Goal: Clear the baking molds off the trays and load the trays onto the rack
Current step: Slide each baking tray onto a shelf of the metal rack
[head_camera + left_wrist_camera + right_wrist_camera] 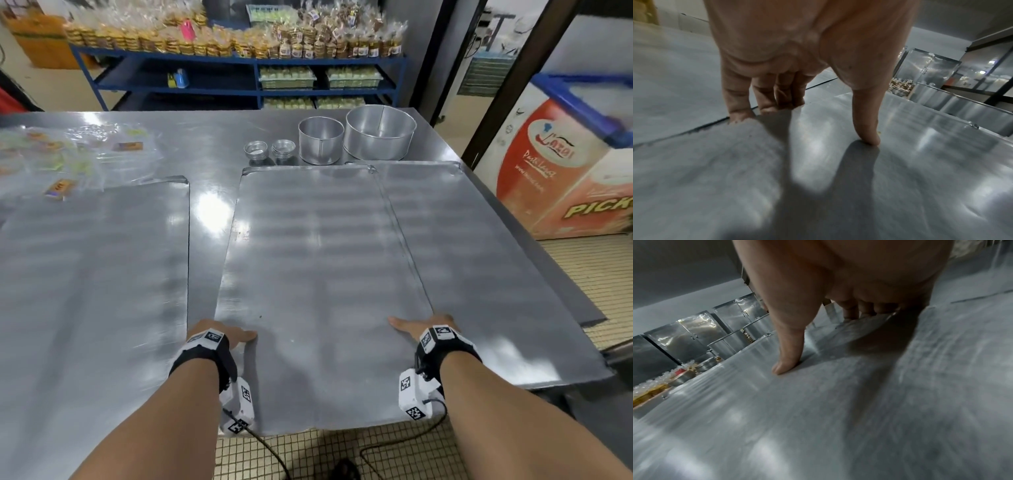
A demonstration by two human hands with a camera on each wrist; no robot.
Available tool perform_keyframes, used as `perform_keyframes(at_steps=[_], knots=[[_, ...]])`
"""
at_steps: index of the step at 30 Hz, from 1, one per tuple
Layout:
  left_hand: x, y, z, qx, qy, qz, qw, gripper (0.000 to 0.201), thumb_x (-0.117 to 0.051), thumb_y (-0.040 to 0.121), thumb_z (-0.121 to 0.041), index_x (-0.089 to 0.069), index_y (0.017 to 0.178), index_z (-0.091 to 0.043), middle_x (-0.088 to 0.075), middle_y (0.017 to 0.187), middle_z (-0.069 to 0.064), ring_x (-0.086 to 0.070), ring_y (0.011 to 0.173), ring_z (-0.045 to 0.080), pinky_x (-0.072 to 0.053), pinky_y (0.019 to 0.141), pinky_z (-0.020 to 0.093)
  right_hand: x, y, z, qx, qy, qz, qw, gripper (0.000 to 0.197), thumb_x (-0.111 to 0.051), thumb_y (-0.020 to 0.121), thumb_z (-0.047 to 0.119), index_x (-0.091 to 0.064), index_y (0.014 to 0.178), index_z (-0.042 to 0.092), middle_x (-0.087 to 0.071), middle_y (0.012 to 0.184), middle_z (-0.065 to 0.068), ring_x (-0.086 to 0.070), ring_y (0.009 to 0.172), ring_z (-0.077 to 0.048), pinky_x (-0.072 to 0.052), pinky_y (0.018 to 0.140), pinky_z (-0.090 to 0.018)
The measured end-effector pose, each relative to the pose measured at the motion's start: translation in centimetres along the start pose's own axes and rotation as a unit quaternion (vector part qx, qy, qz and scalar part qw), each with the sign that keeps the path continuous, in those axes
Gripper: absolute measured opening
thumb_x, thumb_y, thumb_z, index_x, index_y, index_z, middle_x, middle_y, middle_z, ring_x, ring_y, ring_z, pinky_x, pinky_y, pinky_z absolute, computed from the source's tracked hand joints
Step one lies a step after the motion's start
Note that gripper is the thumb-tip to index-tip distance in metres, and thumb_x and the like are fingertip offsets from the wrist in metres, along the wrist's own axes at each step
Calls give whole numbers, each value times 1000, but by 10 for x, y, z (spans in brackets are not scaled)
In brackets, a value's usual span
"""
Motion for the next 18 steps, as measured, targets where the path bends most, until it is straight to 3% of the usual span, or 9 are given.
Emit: perform_keyframes(at_steps=[3,5,8,12,16,18], knots=[[-10,-3,-7,-23,44,17,999,84,-83,57,-65,-62,115,-8,-65,100,6,-64,95,27,-50,77,33,1,5,-17,-22,-7,-8,1000,133,-87,28,67,-41,139,7,-56,133,-16,-60,114,-36,-51,95,-43],[-14,-4,-11,-36,58,10,998,77,-83,56,-66,-65,102,-8,-65,85,6,-65,84,26,-50,71,32,6,-1,-26,-37,-31,-36,998,127,-85,33,69,-44,136,8,-54,133,-17,-56,119,-35,-49,98,-44],[-18,-6,-14,-49,43,2,998,73,-85,56,-63,-64,99,-7,-70,90,10,-66,81,28,-54,73,34,18,-16,-24,-40,-101,-109,988,101,-83,53,66,-48,130,11,-42,136,-17,-39,129,-36,-41,100,-48],[-21,-2,-14,-67,22,4,998,72,-79,63,-65,-63,100,-5,-70,96,13,-64,81,29,-50,72,34,6,-24,-22,-25,-112,-111,987,81,-77,59,57,-52,122,12,-38,135,-16,-32,129,-36,-34,103,-49],[-14,5,-12,-90,-4,-14,996,55,-51,94,-49,-64,120,-2,-62,126,21,-59,114,35,-43,87,35,3,-29,-31,-37,-93,-109,989,88,-77,57,60,-51,126,12,-39,135,-13,-33,129,-33,-34,104,-48],[-10,1,-13,-102,-20,-20,994,44,-43,101,-38,-64,112,-1,-61,126,21,-58,116,35,-43,90,35,3,-30,-32,-39,-91,-102,990,96,-78,55,66,-50,130,13,-38,137,-12,-33,130,-33,-34,104,-48]])
Point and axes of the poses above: each hand's wrist, its own y-axis towards the middle knuckle, its own x-axis out of the back of the hand, z = x × y, the point moved 8 cm from there along y, towards the middle knuckle
